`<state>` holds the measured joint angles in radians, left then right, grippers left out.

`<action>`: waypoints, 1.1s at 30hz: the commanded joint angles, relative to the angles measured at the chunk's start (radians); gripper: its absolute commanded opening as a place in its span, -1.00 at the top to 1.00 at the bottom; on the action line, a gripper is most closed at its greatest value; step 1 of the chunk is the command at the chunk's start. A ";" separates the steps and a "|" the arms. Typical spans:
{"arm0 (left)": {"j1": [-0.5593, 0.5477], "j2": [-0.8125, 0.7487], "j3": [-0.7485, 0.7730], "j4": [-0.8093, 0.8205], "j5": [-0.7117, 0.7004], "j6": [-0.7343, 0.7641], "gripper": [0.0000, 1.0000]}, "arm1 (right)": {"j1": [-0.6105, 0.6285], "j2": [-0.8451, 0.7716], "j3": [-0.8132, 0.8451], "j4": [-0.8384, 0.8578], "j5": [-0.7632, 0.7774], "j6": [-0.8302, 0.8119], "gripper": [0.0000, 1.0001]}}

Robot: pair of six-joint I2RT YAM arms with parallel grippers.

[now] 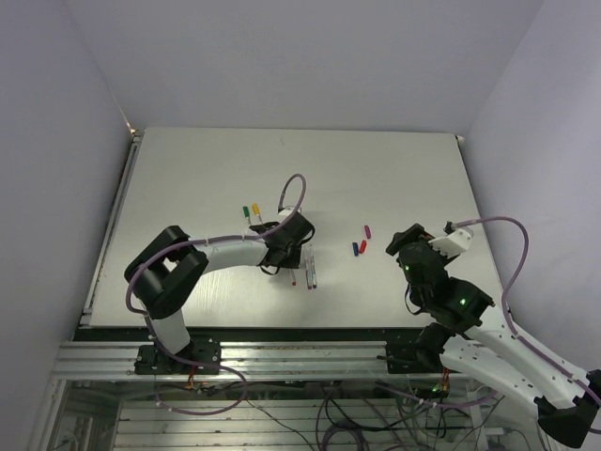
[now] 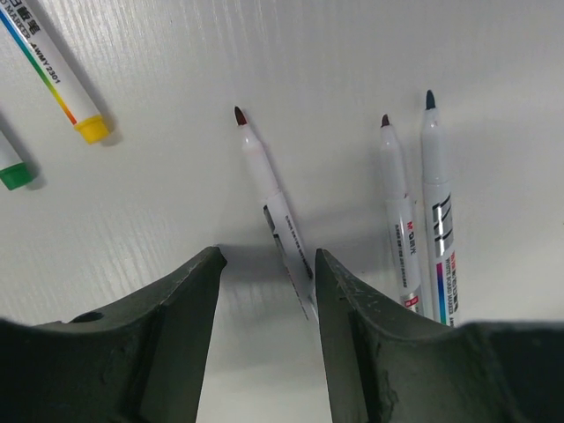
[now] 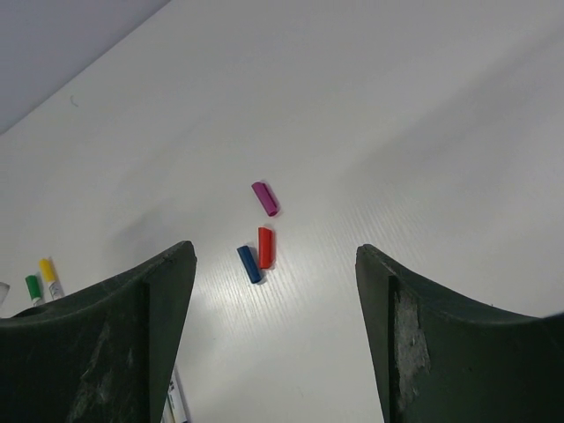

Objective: Insert the pens into the pen caps

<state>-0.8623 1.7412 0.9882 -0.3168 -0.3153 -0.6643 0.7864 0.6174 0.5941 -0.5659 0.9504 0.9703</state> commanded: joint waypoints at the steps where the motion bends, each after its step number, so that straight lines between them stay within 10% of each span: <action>1: -0.008 0.021 0.019 -0.123 0.032 0.042 -0.14 | -0.002 -0.014 0.000 0.021 0.012 0.001 -0.46; 12: -0.008 0.052 0.032 -0.176 0.081 0.079 -0.10 | -0.002 -0.010 -0.004 0.052 -0.005 -0.004 -0.45; 33: -0.008 0.143 0.022 -0.180 0.091 0.156 0.86 | -0.003 0.032 0.026 0.033 0.003 -0.025 -0.40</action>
<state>-0.8669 1.8088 1.0859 -0.4469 -0.2771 -0.5217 0.7864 0.6128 0.5945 -0.5297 0.9344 0.9615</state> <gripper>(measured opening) 0.103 0.710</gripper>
